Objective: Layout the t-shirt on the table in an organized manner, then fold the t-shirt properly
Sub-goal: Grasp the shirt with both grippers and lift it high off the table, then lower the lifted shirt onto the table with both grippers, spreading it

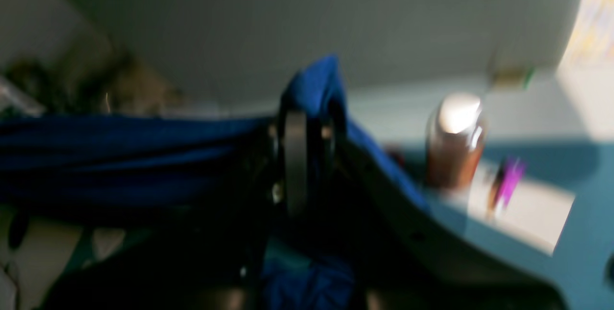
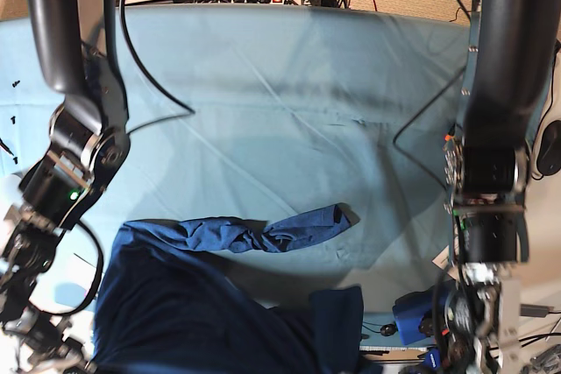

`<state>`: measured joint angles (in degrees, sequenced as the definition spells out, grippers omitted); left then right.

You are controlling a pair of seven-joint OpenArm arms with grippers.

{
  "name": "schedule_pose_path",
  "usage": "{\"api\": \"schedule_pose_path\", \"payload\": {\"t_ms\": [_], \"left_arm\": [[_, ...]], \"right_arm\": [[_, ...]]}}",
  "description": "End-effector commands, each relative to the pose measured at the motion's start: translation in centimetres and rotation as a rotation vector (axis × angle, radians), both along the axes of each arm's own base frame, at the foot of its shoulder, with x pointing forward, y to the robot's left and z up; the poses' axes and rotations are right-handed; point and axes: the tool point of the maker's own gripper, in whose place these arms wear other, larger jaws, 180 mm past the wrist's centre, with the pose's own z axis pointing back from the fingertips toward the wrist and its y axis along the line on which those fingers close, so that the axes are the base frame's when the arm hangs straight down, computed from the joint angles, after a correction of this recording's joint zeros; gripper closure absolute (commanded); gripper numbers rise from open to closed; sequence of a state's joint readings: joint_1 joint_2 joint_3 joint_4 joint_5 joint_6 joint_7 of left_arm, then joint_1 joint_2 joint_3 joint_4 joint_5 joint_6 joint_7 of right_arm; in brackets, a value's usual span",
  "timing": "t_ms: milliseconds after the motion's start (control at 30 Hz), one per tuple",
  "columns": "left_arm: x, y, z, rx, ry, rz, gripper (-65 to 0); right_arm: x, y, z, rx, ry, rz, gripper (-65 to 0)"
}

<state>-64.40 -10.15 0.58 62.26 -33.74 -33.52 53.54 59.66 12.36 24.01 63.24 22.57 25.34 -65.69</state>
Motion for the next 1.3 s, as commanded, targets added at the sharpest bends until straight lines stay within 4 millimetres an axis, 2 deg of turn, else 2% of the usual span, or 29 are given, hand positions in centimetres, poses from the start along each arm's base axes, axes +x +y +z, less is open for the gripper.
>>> {"api": "schedule_pose_path", "payload": {"t_ms": [0, 167, 267, 400, 533, 767, 933, 1033, 1133, 1267], "left_arm": [[-0.1, -0.2, 3.7, -0.059, -0.094, -0.017, 0.0], [0.0, -0.3, 4.3, -0.088, -0.140, -0.012, 0.0], [0.0, -0.2, 4.1, -0.082, -0.130, -0.012, 0.0], [0.0, -0.1, 3.1, -0.061, -0.099, -0.010, 0.0], [-0.1, -0.3, 1.4, -0.068, -0.063, -0.016, 0.0], [-1.0, -0.4, -5.5, -0.067, 0.060, -0.022, 0.0], [-2.8, -0.8, -11.3, -0.108, 0.183, -0.040, 0.0], [-4.3, -1.2, -14.7, -0.104, 0.237, -0.073, 0.0], [-6.3, -1.9, -17.5, -0.126, 0.312, -0.125, 0.0], [-8.9, -2.5, -20.9, -0.156, 0.406, -0.170, 0.0]], "right_arm": [[0.2, -0.5, 3.6, 0.012, -0.110, -0.010, 0.0], [0.3, -0.5, 4.8, 0.020, -0.154, -0.012, 0.0], [0.3, -0.4, 4.8, 0.017, -0.151, -0.008, 0.0], [0.0, -0.1, 3.3, 0.005, -0.080, 0.016, 0.0], [-0.4, 0.2, 0.4, 0.007, -0.007, 0.029, 0.0], [-1.8, 0.1, -6.9, 0.006, 0.128, 0.026, 0.0], [-3.9, 0.3, -12.9, 0.009, 0.257, 0.035, 0.0], [-6.1, 2.0, -16.4, 0.039, 0.328, 0.135, 0.0], [-8.3, 4.1, -18.7, 0.106, 0.361, 0.249, 0.0], [-11.0, 5.1, -22.1, 0.167, 0.428, 0.292, 0.0]]}}
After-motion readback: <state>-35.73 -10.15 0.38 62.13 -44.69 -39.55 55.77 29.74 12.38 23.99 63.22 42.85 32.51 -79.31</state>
